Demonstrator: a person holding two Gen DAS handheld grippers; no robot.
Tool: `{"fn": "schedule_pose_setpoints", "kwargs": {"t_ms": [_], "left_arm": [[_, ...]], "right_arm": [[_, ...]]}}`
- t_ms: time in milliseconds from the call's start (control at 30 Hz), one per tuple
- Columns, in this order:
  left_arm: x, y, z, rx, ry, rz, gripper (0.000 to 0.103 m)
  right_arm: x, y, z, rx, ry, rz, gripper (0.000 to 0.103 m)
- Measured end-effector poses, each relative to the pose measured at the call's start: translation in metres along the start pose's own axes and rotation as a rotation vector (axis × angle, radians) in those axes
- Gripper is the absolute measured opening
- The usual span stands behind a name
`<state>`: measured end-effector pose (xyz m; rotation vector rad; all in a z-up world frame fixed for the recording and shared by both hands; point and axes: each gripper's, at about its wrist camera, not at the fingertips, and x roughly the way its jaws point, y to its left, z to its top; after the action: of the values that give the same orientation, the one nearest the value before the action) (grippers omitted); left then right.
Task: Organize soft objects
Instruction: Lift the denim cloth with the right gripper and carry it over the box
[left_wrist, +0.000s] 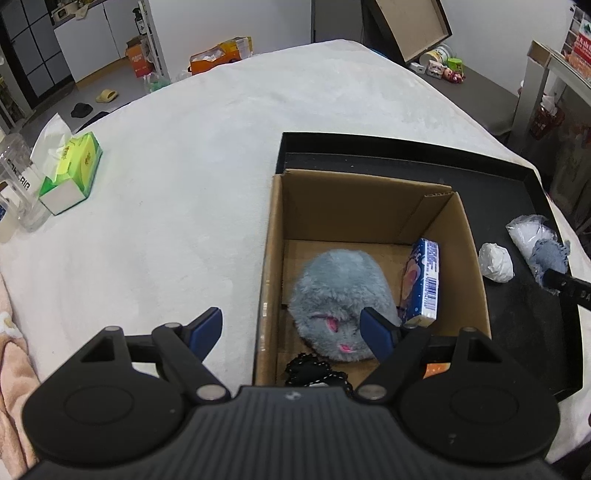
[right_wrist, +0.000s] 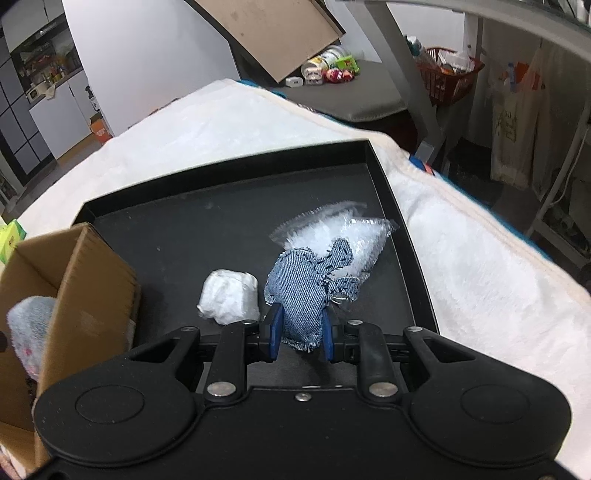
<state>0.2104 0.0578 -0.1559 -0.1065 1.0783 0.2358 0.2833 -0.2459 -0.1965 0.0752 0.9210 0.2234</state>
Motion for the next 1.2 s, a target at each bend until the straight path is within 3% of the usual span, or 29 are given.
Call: {"fn": "schedule_pose_setpoints", "kwargs": {"t_ms": [567,1200], "left_arm": [[-0.015,0.027,-0.010,-0.035,-0.049,-0.084,0.080],[-0.013,0.034,-0.024,-0.053,-0.070,-0.167,0.079]], "right_arm": [[-0.055,0.034,0.013,-0.021,-0.086,-0.014,0.022],[-0.076,0.088,0.013,-0.082,-0.111,0.018,0.022]]}}
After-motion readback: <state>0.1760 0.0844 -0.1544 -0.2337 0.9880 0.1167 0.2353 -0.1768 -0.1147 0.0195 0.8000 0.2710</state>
